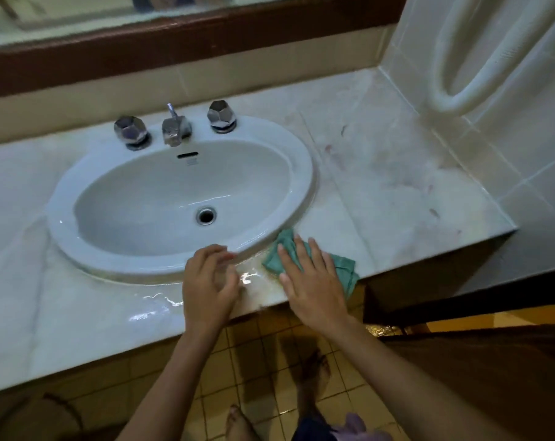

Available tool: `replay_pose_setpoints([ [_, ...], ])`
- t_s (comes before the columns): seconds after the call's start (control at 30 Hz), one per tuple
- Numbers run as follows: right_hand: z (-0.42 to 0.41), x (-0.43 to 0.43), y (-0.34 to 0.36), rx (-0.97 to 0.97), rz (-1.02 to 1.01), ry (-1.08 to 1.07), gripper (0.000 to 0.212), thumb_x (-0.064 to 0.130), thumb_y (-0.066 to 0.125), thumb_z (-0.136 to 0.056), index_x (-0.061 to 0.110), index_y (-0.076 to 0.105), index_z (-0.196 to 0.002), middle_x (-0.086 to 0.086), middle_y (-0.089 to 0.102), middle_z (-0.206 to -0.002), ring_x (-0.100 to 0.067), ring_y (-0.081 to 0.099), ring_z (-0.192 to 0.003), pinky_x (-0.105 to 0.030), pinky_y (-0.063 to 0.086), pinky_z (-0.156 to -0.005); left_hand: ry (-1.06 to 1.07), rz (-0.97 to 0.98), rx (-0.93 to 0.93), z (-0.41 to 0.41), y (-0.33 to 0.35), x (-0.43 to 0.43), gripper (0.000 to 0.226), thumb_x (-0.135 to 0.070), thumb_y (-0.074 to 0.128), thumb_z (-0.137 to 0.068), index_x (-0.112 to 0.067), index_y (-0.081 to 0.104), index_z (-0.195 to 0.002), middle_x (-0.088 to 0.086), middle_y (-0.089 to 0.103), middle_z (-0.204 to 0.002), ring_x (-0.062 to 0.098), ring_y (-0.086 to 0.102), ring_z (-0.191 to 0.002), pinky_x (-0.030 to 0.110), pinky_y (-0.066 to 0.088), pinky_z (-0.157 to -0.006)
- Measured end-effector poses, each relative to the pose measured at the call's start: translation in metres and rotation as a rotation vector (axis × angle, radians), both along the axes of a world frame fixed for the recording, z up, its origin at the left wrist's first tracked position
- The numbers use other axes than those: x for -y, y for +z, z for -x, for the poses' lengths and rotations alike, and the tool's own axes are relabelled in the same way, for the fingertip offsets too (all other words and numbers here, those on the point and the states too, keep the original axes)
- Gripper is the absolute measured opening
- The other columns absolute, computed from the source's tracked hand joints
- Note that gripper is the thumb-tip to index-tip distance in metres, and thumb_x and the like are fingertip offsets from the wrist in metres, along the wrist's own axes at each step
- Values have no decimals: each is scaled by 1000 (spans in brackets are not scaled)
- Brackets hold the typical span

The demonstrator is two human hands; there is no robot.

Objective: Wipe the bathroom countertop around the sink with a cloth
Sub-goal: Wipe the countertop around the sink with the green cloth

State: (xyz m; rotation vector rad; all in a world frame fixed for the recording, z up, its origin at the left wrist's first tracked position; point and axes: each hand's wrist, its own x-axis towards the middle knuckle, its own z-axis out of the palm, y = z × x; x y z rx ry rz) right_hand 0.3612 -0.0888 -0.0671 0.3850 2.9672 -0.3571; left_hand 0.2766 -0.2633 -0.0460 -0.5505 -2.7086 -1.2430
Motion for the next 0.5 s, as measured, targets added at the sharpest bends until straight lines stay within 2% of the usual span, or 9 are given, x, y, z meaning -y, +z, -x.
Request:
replay_pose_setpoints([
  [0.1,-13,7,-3,1,-20,62,56,47,16,-101,32,1,-154,3,-4,-161,-21,-7,-148,-43,3,-120,130,28,5,-16,-9,74,27,-24,53,-79,-16,69,-99,0,58,-115,16,50,-109,18,37,-84],
  [0.17,-10,10,-2,0,-25,3,57,47,13,-101,31,2,-154,3,-2,-161,-21,-5,-149,-43,7,-120,238,64,1,-17,-13,124,26,-18,57,-80,-14,69,-102,3,57,-120,21,49,-111,25,37,-83],
  [0.27,6,36,1,5,-44,-172,62,48,2,-96,26,2,-154,-4,1,-162,-27,-4,-149,-43,4,-119,353,130,-14,-8,-19,190,26,-3,65,-80,-9,69,-104,10,57,-125,31,50,-114,29,33,-88],
  [0.37,22,79,0,36,-29,-306,58,43,10,-101,23,-2,-154,-7,-4,-162,-28,-7,-148,-45,1,-120,417,200,-33,5,-22,239,28,-4,64,-79,-8,68,-107,12,56,-128,35,49,-115,42,37,-93],
  [0.5,17,145,-1,10,9,-238,57,42,8,-101,25,0,-154,-6,-3,-162,-26,-8,-148,-43,-2,-119,501,195,16,32,-23,282,30,-5,63,-82,-8,66,-112,10,51,-135,35,44,-122,50,36,-99],
])
